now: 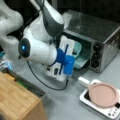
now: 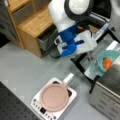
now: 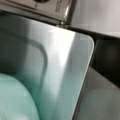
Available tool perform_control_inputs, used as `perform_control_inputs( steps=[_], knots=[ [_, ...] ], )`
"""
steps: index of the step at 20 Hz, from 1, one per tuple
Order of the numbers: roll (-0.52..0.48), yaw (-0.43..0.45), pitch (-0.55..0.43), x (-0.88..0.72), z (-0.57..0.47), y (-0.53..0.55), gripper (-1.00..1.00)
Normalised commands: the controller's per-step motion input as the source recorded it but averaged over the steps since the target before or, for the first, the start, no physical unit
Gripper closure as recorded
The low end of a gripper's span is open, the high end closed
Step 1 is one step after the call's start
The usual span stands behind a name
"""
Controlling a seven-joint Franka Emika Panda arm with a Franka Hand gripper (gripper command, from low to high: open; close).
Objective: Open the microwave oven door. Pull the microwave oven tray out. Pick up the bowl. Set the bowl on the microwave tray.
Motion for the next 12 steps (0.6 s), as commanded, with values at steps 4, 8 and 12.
perform_control_inputs(
  steps=[4,8,12],
  knots=[
    [-0.154,0.006,0.043,-0.08,0.1,0.21,-1.0],
    [-0.163,-0.013,0.042,-0.06,0.11,0.28,-1.0],
    [-0.179,-0.037,0.034,-0.02,0.15,0.3,-1.0]
  ],
)
